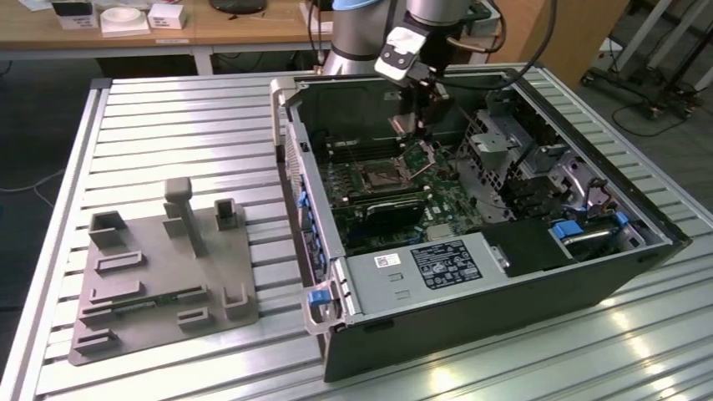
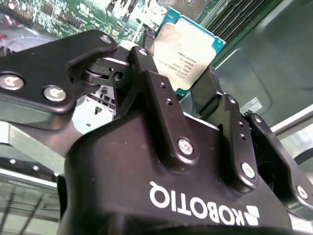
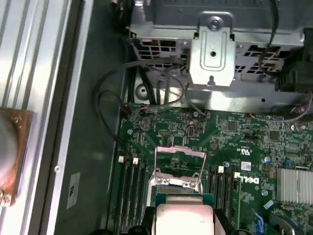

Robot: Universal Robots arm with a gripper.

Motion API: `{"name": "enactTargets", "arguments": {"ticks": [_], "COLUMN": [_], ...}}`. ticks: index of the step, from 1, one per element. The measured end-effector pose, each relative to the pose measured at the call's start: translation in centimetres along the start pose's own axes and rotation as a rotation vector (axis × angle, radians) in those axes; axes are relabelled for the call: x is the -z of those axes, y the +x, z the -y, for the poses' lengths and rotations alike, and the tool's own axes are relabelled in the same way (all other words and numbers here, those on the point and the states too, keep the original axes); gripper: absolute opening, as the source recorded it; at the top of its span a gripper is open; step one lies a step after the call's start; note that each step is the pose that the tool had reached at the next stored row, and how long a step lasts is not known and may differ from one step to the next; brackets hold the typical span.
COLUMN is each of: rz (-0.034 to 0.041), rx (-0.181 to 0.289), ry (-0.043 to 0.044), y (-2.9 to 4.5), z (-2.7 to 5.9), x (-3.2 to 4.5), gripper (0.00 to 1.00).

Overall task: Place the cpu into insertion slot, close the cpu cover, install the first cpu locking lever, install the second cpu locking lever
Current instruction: 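Place the cpu into insertion slot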

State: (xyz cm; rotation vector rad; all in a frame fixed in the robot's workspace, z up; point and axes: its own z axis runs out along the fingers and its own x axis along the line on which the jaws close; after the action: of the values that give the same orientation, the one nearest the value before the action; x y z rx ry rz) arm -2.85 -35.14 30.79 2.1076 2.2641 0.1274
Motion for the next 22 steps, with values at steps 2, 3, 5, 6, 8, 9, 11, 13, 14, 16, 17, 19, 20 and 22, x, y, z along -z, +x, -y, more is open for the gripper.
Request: {"name": "enactTargets", "arguments": {"ticks": [2,3,5,6,8,9,11,13,14,16,17,19,20,22], "rz": [0.0006,0.0006,0.0005,0.0005,0.0004,0.0007,0.0015,0.0029,0.0039,0.0062,0.0069,0.0070,0.0069,0.0070], "rx": [-0.005,-0.005,-0.005,-0.005,-0.006,-0.008,-0.021,-0.039,-0.050,-0.078,-0.085,-0.087,-0.087,-0.087], "ry": [0.0004,0.0005,0.0010,0.0015,0.0034,0.0045,0.0063,0.0078,0.0082,0.0084,0.0089,0.0096,0.0097,0.0101], "y": [0.03,0.05,0.09,0.11,0.16,0.19,0.22,0.23,0.24,0.23,0.24,0.28,0.29,0.32], "z": [0.19,0.35,0.71,0.86,1.04,1.06,1.08,1.10,1.12,1.14,1.16,1.35,1.45,1.60], "x": [-0.15,-0.26,-0.45,-0.53,-0.70,-0.81,-1.08,-1.33,-1.44,-1.66,-1.74,-1.90,-2.02,-2.27], "gripper": [0.54,0.54,0.54,0.54,0.54,0.54,0.54,0.54,0.54,0.54,0.54,0.54,0.54,0.54]}}
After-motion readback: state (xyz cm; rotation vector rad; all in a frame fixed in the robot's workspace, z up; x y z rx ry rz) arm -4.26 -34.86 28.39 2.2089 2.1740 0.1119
